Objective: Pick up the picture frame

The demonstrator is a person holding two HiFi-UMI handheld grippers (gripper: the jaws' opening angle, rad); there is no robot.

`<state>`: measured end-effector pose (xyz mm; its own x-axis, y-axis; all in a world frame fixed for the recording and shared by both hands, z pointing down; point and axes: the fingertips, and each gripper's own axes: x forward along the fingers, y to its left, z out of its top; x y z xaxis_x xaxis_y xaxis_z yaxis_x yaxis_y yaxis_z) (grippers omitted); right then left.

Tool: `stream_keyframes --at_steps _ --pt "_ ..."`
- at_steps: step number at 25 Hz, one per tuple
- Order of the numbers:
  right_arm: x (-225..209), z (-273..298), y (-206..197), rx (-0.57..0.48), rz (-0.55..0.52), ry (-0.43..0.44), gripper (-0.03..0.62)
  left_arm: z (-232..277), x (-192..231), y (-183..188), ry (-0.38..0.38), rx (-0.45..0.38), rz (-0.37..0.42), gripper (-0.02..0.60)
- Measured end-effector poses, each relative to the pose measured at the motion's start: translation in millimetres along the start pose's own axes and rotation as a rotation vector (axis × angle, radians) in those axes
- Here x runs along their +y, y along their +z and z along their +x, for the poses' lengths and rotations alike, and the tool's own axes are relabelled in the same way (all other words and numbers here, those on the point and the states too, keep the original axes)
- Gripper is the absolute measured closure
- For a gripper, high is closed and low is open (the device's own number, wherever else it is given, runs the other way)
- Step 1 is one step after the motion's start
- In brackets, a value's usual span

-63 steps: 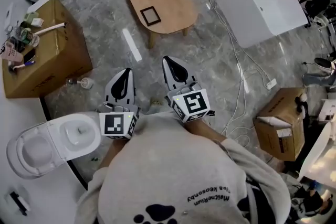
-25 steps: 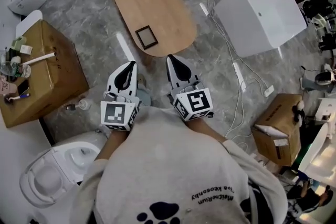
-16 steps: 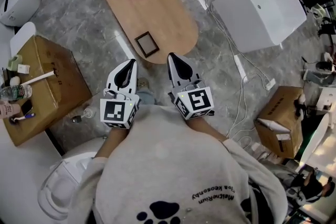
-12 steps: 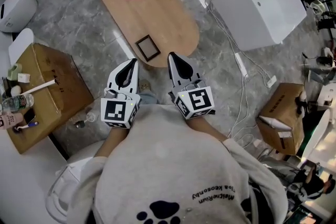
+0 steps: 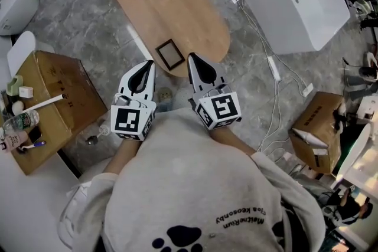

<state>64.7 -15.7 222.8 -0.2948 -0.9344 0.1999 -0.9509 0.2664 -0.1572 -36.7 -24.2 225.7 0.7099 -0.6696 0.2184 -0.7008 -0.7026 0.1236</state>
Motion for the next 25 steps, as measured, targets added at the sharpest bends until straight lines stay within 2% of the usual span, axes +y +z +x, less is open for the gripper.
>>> stream_keyframes --at_steps 10,17,25 --pt "-0.4 22.4 -3.2 0.066 -0.015 0.059 0.586 8.9 9.3 -9.2 0.034 0.040 -0.065 0.572" --pt "-0.6 35.9 4.6 0.078 -0.038 0.124 0.586 19.9 11.0 -1.9 0.063 0.037 -0.081 0.572" --pt "3.2 52.9 -5.2 0.101 -0.082 0.211 0.586 31.2 16.8 -15.1 0.089 0.049 -0.084 0.572"
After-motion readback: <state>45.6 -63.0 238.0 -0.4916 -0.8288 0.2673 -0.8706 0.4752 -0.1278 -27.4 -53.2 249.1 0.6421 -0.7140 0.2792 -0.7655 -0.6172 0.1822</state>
